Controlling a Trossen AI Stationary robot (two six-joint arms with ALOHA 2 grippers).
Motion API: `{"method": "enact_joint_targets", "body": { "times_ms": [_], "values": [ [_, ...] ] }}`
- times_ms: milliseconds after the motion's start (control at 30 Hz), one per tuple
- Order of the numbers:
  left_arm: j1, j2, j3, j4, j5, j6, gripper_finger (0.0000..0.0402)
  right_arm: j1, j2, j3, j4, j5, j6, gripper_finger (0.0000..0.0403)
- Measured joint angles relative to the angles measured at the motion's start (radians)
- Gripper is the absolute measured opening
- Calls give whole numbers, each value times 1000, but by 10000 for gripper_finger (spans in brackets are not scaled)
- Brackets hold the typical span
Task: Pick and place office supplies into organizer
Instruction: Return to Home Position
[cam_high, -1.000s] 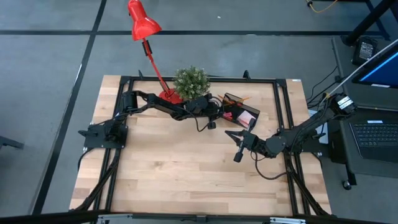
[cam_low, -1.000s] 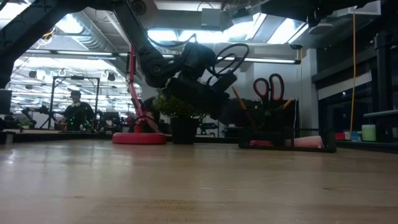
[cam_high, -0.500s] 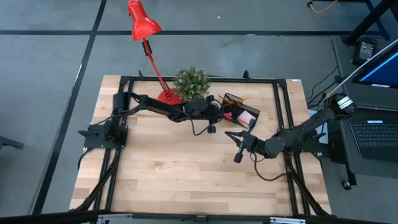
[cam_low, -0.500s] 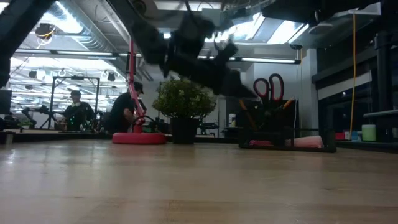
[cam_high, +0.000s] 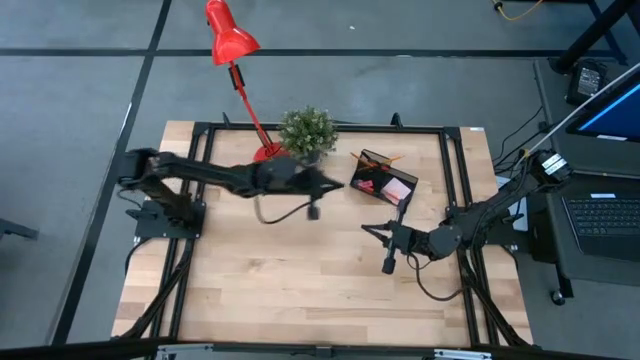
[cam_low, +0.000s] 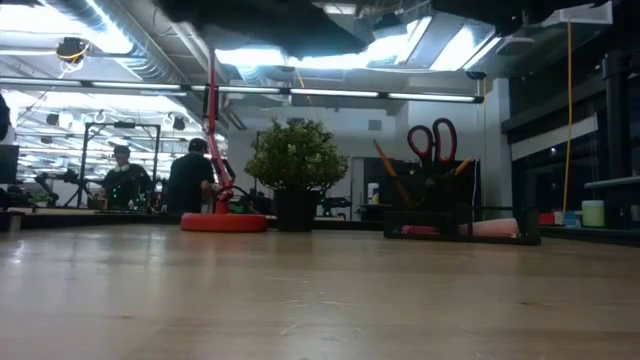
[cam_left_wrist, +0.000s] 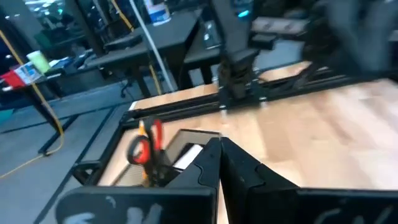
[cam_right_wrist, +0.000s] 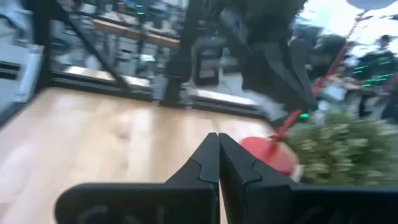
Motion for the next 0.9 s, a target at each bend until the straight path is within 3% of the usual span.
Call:
{"method": "enact_joint_targets", "body": {
  "times_ms": [133,267,400,633,900],
  "values": [
    [-61,-150,-187,101,-46,-43,1,0,0,-21,-28,-63,95,3],
    [-139,-297,-370,208,-143,-55,1,0,0,-56,-2,-65,136,2],
    [-183,-451,-512,236,-172,-64,1,-1,-8,-68,23,-65,120,2],
    [-150,-742,-685,224,-151,-94,1,-4,-135,-68,-19,-155,64,1],
    [-32,-1040,-810,84,-23,-195,1,-16,-374,-68,-276,-196,107,0]
  ]
}}
